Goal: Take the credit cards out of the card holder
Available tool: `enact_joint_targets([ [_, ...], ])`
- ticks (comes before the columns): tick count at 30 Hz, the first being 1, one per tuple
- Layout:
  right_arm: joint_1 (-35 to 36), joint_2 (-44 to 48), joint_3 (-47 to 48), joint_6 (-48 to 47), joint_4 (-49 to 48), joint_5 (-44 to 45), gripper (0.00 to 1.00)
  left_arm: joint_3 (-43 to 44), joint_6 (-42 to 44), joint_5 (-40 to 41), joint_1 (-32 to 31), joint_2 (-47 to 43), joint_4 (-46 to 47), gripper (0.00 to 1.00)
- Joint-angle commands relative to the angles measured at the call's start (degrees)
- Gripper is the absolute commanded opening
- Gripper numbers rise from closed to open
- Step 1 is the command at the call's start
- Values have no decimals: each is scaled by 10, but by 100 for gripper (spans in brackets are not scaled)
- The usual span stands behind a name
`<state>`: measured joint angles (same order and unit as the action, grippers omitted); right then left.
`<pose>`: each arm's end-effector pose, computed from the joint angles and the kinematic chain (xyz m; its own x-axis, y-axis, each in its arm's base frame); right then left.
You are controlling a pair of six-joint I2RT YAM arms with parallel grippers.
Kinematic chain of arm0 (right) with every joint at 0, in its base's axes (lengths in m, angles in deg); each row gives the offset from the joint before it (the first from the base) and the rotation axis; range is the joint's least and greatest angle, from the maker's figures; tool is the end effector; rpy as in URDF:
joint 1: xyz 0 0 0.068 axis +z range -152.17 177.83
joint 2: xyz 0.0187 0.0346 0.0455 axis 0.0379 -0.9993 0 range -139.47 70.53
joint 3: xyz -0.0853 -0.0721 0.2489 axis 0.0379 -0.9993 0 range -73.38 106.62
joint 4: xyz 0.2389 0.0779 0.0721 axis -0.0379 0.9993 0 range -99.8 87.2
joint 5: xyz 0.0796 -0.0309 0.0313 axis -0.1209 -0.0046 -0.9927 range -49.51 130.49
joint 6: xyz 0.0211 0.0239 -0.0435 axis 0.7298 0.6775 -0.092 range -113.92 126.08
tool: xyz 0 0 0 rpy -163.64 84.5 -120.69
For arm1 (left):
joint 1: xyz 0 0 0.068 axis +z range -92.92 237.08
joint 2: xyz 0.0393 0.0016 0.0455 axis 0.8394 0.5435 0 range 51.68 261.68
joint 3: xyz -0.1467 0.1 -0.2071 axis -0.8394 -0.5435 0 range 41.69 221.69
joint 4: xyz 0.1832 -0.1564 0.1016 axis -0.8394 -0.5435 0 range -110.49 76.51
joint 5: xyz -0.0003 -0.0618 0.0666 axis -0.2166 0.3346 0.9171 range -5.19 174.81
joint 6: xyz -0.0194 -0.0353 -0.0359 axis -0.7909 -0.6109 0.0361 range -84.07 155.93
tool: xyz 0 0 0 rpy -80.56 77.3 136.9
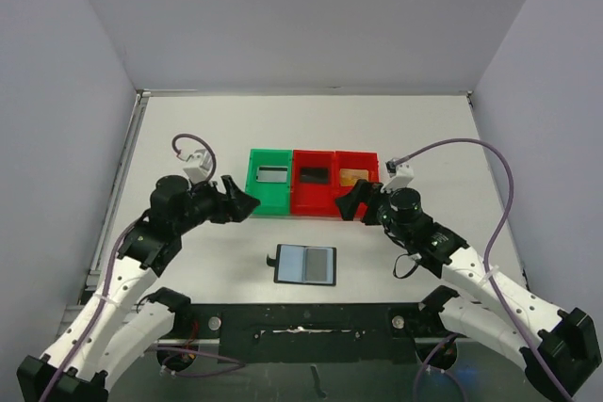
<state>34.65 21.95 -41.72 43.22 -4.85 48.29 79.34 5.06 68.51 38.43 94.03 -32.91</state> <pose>0.1619 0.1151 0.2569 -0.5353 0.3465 -0.7703 -0.2131 0.8271 0.5201 0.1604 -0.0647 0.2868 -0.6143 -0.3126 -0.7245 0.2730 0.7773 -0.5668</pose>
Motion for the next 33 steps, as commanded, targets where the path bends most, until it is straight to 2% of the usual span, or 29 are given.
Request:
enact_joint_targets([
  [1, 7, -3, -44, 171, -32, -77, 100, 3, -68, 21, -121, 35, 90, 74],
  [3, 29, -5, -74, 215, -77, -90, 99, 8, -82, 65, -206, 76, 105, 72],
  [5, 70, -9, -86, 243, -85, -61, 100, 25, -83, 129, -297, 122, 104, 71],
  [8, 111, -23, -79, 282, -33, 4, 97, 40, -106, 183, -352, 192, 97, 67],
  [13, 139, -48, -78, 334, 14, 17, 92, 17, -153, 157, -362, 250, 125, 65],
  [20, 163, -59, -97, 363, -14, 17, 69, -20, -177, 186, -362, 262, 90, 63],
  [24, 168, -80, -91, 360, -16, 8, 62, -38, -196, 187, -358, 275, 90, 62],
  [28, 171, -105, -84, 361, -6, 0, 54, -24, -206, 192, -357, 313, 71, 53],
  [33, 175, -136, -79, 335, -48, -27, 47, -29, -210, 186, -358, 323, 70, 40],
])
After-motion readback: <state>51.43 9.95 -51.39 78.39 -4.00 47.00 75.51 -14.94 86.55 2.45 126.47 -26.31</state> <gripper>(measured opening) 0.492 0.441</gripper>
